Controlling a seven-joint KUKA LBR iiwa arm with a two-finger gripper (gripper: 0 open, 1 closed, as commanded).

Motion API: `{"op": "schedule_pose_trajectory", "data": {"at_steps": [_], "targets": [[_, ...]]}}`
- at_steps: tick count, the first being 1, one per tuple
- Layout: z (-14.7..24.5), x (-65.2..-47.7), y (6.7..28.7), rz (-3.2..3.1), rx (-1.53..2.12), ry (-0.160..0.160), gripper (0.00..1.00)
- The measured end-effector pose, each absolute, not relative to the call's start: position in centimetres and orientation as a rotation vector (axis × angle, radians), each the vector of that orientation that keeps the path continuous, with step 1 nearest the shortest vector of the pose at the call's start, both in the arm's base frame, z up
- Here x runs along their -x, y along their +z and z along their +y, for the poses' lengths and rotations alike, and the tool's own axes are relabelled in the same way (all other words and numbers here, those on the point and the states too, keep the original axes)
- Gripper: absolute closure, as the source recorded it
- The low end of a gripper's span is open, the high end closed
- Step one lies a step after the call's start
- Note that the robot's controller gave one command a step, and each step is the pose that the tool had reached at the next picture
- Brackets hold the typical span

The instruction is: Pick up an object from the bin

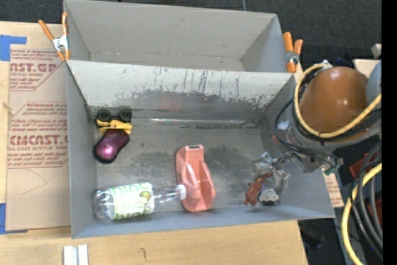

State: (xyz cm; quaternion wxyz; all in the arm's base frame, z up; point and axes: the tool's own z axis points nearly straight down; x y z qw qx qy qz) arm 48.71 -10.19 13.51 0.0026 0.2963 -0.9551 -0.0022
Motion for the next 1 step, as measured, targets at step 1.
{"op": "schedule_pose_trajectory", "data": {"at_steps": [1], "targets": [[-10.18, -48.75, 15.53, -2.998, -0.93, -0.005, 1.0]]}}
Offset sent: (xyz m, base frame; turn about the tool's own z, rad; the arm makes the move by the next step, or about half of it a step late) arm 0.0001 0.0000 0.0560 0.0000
